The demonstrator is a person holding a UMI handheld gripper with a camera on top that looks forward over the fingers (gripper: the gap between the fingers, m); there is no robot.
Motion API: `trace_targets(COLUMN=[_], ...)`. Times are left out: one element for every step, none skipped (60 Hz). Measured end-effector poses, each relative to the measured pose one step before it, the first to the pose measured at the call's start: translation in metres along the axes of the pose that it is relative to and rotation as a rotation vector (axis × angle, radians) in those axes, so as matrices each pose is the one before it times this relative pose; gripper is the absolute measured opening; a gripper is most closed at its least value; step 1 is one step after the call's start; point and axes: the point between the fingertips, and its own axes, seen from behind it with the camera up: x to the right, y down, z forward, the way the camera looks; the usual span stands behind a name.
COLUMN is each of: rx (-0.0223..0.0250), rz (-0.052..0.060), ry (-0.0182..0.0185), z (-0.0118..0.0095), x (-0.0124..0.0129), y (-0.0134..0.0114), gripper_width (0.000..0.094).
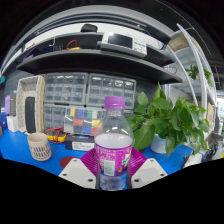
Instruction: Pour water
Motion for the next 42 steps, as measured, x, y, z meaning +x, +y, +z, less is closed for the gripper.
trace_targets(rx=[-0.00151, -0.00269, -0.00344, -0.00298, -0.00214, -0.00147, -0.00069, -0.00040, 0.00054, 0.00152, 0.00200, 0.00182, 0.00115, 0.00288, 0.00322, 0.00327, 0.00350, 0.00425, 0.00502, 0.00626, 0.00618, 0.00528, 0.01264, 0.00137, 0.00581, 0.00600, 0.00596, 0.00629, 0.00659, 0.00590, 0.01367, 0.00535, -0.00044, 0.00538, 0.00496, 0.00511, 0.00477, 0.00413, 0.00178, 0.00091, 0.01106, -0.00001], rz=[0.0023, -0.0016, -0.0059, -0.0089, -0.0101, -0.0142, -0.0187, -0.0247, -0.0297, -0.0320, -0.0349, -0.0389, -0.0397, -0.0444, -0.0456, -0.0479, -0.0513, -0.0538, -0.0547, -0.0565, -0.0556, -0.0560, -0.0586, -0.0506, -0.0504, -0.0484, -0.0477, -0.0451, -0.0427, -0.0408, -0.0409, -0.0419, -0.0411, -0.0384, -0.0365, -0.0367, -0.0352, -0.0347, -0.0348, -0.0354, -0.0349, -0.0325], ry=[0.00102, -0.00001, -0.00239, -0.00339, 0.00287, 0.00061, 0.00042, -0.00082, -0.00223, -0.00129, -0.00084, -0.00238, 0.00051, -0.00257, -0.00131, -0.00081, -0.00042, -0.00015, 0.00113, 0.00224, 0.00261, 0.00317, -0.00801, 0.01345, 0.00284, 0.00242, 0.00121, 0.00128, 0.00162, 0.00219, -0.00042, 0.00088, -0.00147, 0.00248, 0.00235, 0.00158, 0.00092, 0.00103, 0.00044, -0.00095, -0.00015, -0.00168], z=[0.00011, -0.00011, 0.00012, 0.00027, 0.00097, 0.00014, 0.00062, 0.00059, 0.00109, 0.00101, 0.00112, 0.00115, 0.00096, 0.00189, 0.00165, 0.00201, 0.00233, 0.00253, 0.00256, 0.00291, 0.00276, 0.00284, 0.00271, 0.00347, 0.00330, 0.00326, 0.00344, 0.00294, 0.00298, 0.00307, 0.00370, 0.00317, -0.00162, 0.00208, 0.00213, 0.00198, 0.00196, 0.00133, 0.00164, 0.00149, 0.00427, 0.00139], x=[0.00010, -0.00006, -0.00067, -0.00123, -0.00153, -0.00078, -0.00154, -0.00180, -0.00222, -0.00227, -0.00268, -0.00302, -0.00526, -0.00363, -0.00373, -0.00336, -0.00316, -0.00303, -0.00257, -0.00261, -0.00199, -0.00200, 0.00107, -0.00487, -0.00171, -0.00178, -0.00182, -0.00146, -0.00118, -0.00090, 0.00051, -0.00071, 0.00029, -0.00063, -0.00028, -0.00009, -0.00015, -0.00003, 0.00017, -0.00023, -0.00048, -0.00070], y=[-0.00004, 0.00033, 0.00021, -0.00007, -0.00037, -0.00083, -0.00100, -0.00109, -0.00180, -0.00216, -0.00286, -0.00234, -0.00268, -0.00339, -0.00397, -0.00421, -0.00383, -0.00438, -0.00493, -0.00514, -0.00527, -0.00504, -0.00403, -0.00531, -0.00528, -0.00496, -0.00561, -0.00546, -0.00549, -0.00502, -0.00269, -0.00531, -0.00450, -0.00474, -0.00433, -0.00438, -0.00438, -0.00366, -0.00287, -0.00259, -0.00160, -0.00265], gripper_width=[0.0357, 0.0357, 0.0355, 0.0354, 0.0355, 0.0355, 0.0355, 0.0355, 0.0355, 0.0355, 0.0354, 0.0353, 0.0354, 0.0353, 0.0352, 0.0353, 0.0355, 0.0355, 0.0353, 0.0354, 0.0355, 0.0356, 0.0355, 0.0354, 0.0355, 0.0354, 0.0354, 0.0354, 0.0353, 0.0352, 0.0353, 0.0352, 0.0353, 0.0354, 0.0353, 0.0353, 0.0353, 0.0352, 0.0352, 0.0353, 0.0356, 0.0354])
